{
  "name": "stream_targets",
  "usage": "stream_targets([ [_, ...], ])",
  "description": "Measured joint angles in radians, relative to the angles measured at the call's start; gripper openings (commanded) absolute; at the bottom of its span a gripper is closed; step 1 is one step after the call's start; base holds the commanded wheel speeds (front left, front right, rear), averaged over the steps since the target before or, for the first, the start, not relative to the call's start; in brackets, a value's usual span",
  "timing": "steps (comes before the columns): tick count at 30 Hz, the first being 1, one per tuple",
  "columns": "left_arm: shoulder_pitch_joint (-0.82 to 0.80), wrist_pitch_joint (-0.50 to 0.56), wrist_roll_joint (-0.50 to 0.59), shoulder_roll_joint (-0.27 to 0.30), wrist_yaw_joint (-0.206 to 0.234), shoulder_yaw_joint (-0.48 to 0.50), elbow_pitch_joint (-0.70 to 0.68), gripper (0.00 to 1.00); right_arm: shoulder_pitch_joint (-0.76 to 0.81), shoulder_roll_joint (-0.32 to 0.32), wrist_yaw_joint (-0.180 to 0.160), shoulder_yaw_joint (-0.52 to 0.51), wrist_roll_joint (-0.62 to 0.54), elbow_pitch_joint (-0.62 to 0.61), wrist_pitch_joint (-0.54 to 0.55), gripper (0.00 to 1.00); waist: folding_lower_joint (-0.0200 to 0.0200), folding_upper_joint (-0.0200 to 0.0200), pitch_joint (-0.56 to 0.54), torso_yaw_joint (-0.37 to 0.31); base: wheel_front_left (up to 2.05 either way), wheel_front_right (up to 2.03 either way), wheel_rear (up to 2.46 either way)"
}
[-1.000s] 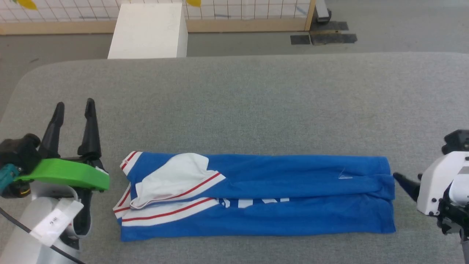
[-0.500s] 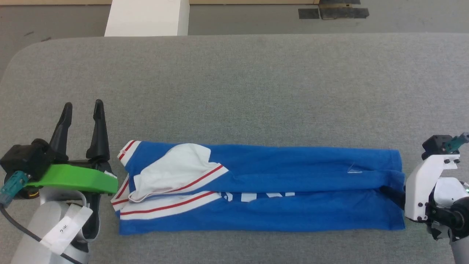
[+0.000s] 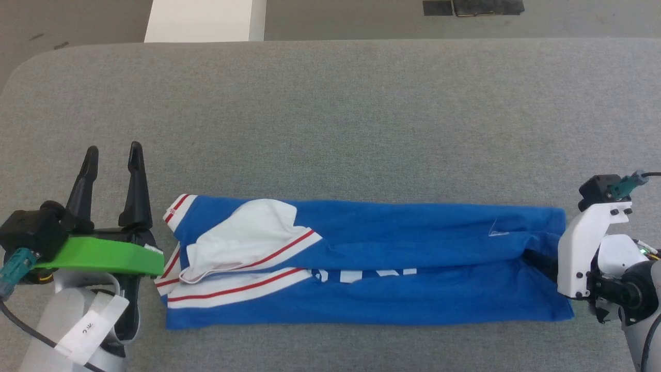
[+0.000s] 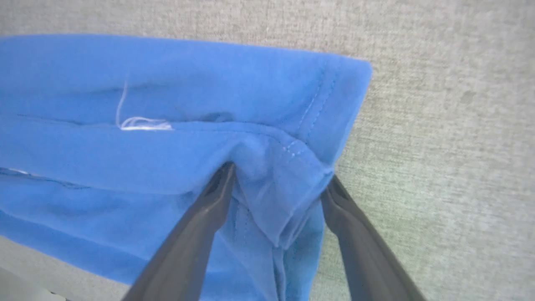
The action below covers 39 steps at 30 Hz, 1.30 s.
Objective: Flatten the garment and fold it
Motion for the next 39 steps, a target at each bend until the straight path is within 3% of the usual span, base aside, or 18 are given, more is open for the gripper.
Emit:
stream_targets([
  [1,0.0,0.0,0.002,-0.001,0.0,0.003,0.001,1.0,-0.001,0.0,0.0,0.001,0.001,0.001,0.002,0.32,0.0,0.0,-0.001,-0.001,0.0,0.0,0.0],
  [2,0.0,0.0,0.002,-0.003,-0.003,0.004,0.002,1.0,-0.002,-0.001,0.0,0.002,0.001,0.002,0.003,0.0,-0.0001,0.0,-0.001,-0.002,0.0,0.0,0.0],
  [16,0.0,0.0,0.011,-0.027,-0.025,0.028,0.016,1.0,-0.005,0.005,0.001,-0.052,-0.012,0.002,0.025,0.0,0.0,0.0,-0.006,-0.009,0.0,0.0,0.0],
  [32,0.001,0.0,0.014,-0.03,-0.039,0.032,0.025,1.0,-0.003,-0.047,0.001,-0.319,-0.174,0.018,0.064,0.0,0.0,0.0,-0.024,-0.006,0.0,0.0,0.0],
  [39,0.02,0.0,0.014,-0.03,-0.039,0.03,0.026,1.0,0.002,-0.046,0.001,-0.309,-0.198,-0.042,0.118,0.0,0.0,0.0,-0.044,-0.007,0.0,0.0,0.0],
])
